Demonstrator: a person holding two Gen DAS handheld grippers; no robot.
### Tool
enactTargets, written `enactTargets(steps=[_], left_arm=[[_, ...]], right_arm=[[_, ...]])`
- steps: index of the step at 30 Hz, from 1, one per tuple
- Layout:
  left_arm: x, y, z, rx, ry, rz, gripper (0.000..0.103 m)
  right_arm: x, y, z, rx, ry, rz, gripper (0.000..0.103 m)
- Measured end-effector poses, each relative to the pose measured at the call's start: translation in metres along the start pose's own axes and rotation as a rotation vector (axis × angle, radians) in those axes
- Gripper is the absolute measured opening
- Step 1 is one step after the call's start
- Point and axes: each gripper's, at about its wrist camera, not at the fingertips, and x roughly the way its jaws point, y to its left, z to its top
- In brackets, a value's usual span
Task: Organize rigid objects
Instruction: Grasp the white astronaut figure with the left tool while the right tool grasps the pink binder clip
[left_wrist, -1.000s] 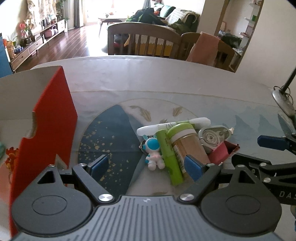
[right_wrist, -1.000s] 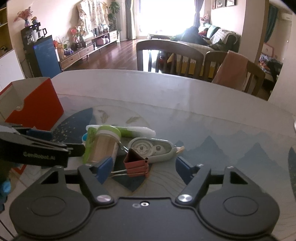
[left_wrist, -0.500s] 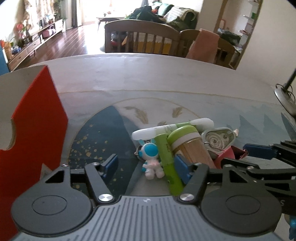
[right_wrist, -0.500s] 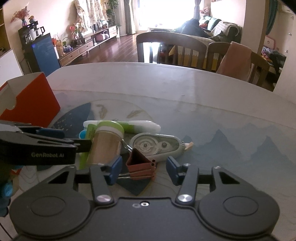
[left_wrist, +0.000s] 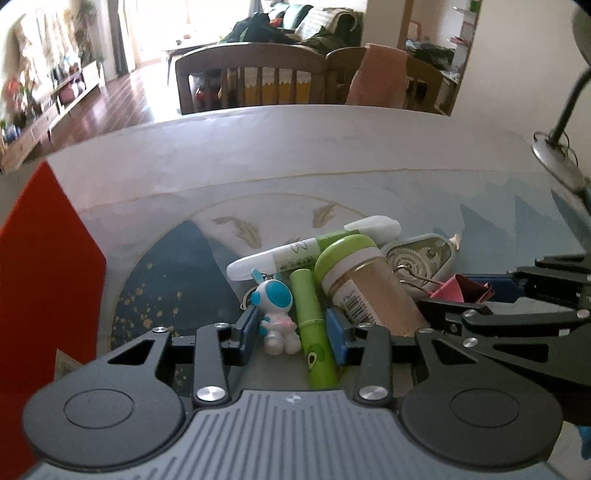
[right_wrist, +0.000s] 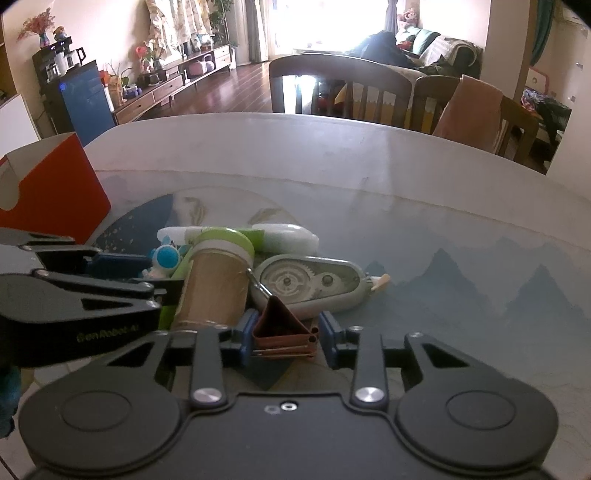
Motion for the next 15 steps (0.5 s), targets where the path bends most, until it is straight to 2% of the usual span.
enactTargets(steps=[7,13,15], left_arm=[[0.000,-0.015,-0.003,0.109,-0.039,0.037,0.037],[0.002,-0.008,0.003,0.049,-0.020,0.006,0.037],[-0.001,0.001,0.005,-0.014,-0.015,-0.035,0.037]], right_arm=[[0.002,-0.004,-0.003,0.005,0.005,0.002,0.033],[0.003,-0.004,-0.004,0.015,0.002,0.002,0.033],[0.002,-0.005,-0.004,0.020,0.003,0.006,0.033]])
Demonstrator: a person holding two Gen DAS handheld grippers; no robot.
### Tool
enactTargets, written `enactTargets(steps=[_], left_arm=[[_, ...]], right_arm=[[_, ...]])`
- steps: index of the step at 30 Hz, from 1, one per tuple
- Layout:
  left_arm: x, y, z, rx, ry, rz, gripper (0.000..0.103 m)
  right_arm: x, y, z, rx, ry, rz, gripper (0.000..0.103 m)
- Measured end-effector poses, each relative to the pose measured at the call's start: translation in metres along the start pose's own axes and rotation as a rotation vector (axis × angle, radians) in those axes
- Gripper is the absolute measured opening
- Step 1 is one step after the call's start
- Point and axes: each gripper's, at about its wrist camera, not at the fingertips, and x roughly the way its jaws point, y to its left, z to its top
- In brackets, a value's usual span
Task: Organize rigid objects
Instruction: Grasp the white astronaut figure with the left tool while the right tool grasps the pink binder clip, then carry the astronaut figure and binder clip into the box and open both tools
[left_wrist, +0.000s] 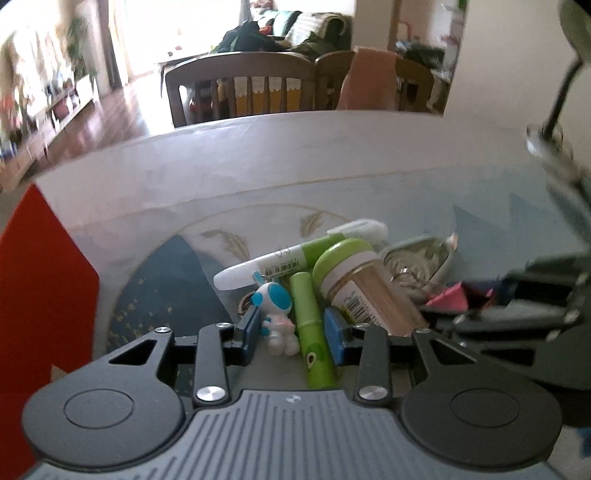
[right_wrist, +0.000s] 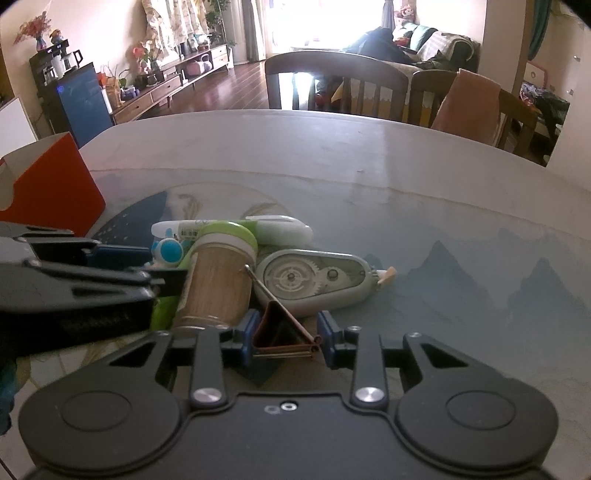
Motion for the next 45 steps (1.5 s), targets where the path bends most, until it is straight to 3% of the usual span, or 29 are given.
enactTargets(steps=[2,14,20,29,38,45], left_arm=[[-0.004,0.008,0.002,-0.053,-0.002,-0.029,0.037],[0.007,0.030,0.003,-0.141,0.037,0.007,0.037],[0.013,0.020,0.001,-0.105,0.038,0.014,0.036],[0.014,0.012,0.000,-0.057,0.028,0.010,0.020],[0.001,0.018,0.003,-0.087,0.019,-0.020,0.020],[-0.034,0.024,0.002,-0.130,0.004,-0.056,0.020]], right_arm=[[0.000,0.000,0.000,0.002,0.001,0.002,0.033],[0.001,-0.001,-0.001,0.004,0.003,0.000,0.031],[0.004,-0.004,-0.002,0.009,0.007,-0.006,0.030],[0.002,-0.007,-0.005,0.021,-0.005,-0.014,0.030],[-0.026,-0.009,-0.010,0.042,-0.003,0.006,0.030],[-0.068,0.000,-0.006,0.026,-0.024,0.034,0.030]])
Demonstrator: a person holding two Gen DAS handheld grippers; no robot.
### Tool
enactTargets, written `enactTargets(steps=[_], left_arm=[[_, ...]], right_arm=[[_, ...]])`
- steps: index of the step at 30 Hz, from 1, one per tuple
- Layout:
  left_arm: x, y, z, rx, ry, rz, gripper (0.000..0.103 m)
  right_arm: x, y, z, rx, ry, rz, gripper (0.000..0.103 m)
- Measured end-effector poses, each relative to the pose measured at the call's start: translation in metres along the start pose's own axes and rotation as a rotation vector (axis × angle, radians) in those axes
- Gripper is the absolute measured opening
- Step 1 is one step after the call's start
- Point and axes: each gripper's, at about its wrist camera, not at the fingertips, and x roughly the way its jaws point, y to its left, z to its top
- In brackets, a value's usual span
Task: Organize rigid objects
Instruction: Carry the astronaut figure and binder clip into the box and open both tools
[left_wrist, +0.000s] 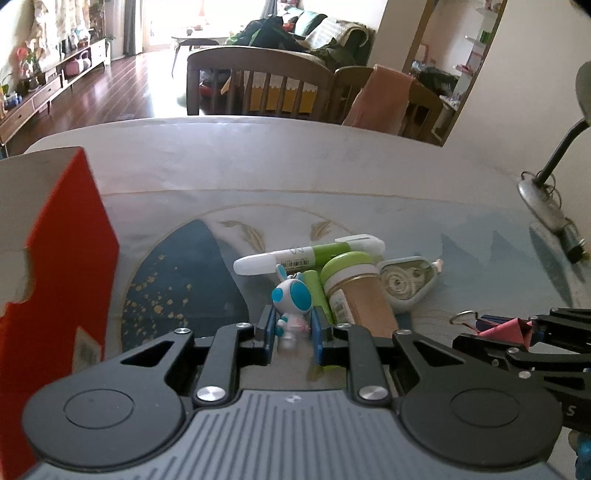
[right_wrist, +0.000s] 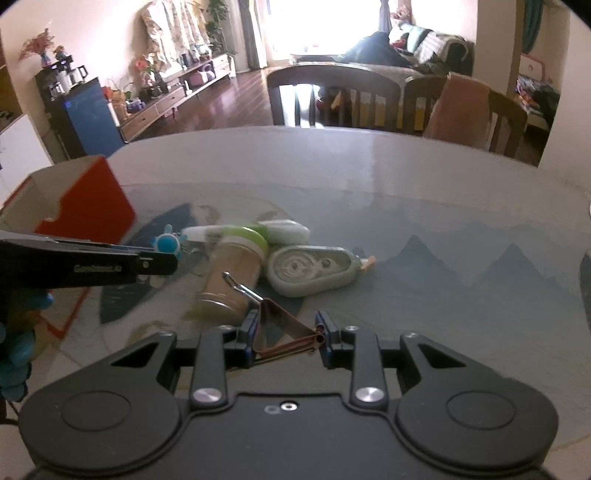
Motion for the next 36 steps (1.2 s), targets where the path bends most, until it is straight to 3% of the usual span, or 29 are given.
enactTargets(steps=[10,20,36], left_arm=[[-0.060,0.011,-0.002,-0.024,-0.036,-0.043,0.020],[-0.120,0.043,0.002,-0.033,-0.090,-0.049,0.020],[-0.178,0.146,0.019,-0.053,-0.159,0.040,0.020]], right_arm=[[-0.050,0.035,0.016,-0.034,-0.038,0.055,0.030],[-0.075,0.090,0.038,-0.115,-0.093,0.086,0.030],[-0.048,0.204,0.079,-0.218,-0.123,0.165,0.030]])
